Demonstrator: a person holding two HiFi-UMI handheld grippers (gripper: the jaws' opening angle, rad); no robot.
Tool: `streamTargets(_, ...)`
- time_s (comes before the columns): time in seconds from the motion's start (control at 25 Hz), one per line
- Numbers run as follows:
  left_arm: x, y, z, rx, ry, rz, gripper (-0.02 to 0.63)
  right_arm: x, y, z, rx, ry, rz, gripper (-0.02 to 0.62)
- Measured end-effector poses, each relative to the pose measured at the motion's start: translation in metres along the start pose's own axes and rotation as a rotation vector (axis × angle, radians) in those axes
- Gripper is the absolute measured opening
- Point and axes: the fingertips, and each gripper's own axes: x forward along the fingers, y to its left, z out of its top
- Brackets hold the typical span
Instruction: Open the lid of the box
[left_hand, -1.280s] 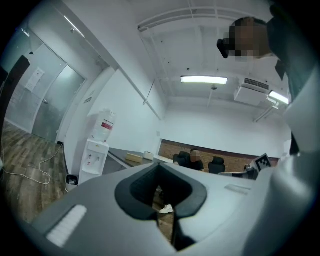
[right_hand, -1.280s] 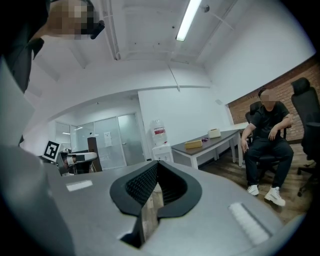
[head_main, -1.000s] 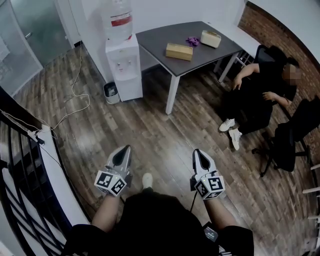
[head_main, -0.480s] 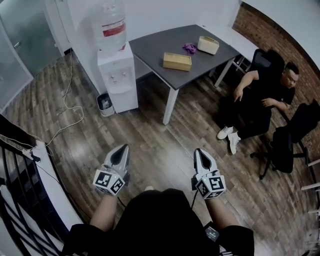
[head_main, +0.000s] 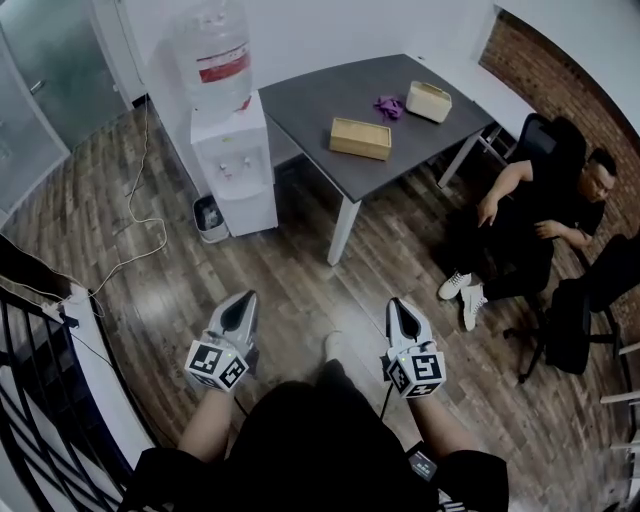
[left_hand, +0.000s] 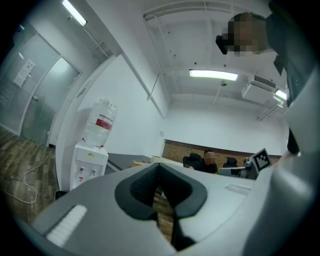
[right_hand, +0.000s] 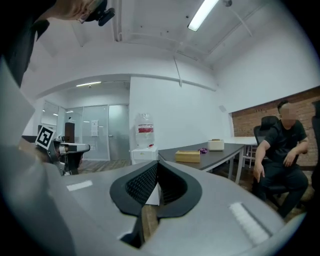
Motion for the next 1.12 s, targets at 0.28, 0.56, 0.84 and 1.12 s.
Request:
streamTargets(0.28,0.087,0.005,0.012,0.036,-0.021,0.014,0.000,0.073,-0.067,0.030,0.009,-0.045,0.033,0.003)
streamTargets(0.56,0.150,0.014,0.022,0.045,-0.022,0.071,0.000,0.122,-0.124,0.049,0.036,-0.051,0.056,0.002)
streamTargets(0.84,0.196,0.005,0.006,0.010,0.010,0.065,0.000,0.140,-0.164,0.041,0.044,-0.010,0.055,0.002)
streamTargets(1.12,0.237,0.028,0.000,0.015,0.045,0.070,0.000,0.167,-0.190,0.033,0.062,0.017,0.017,0.002)
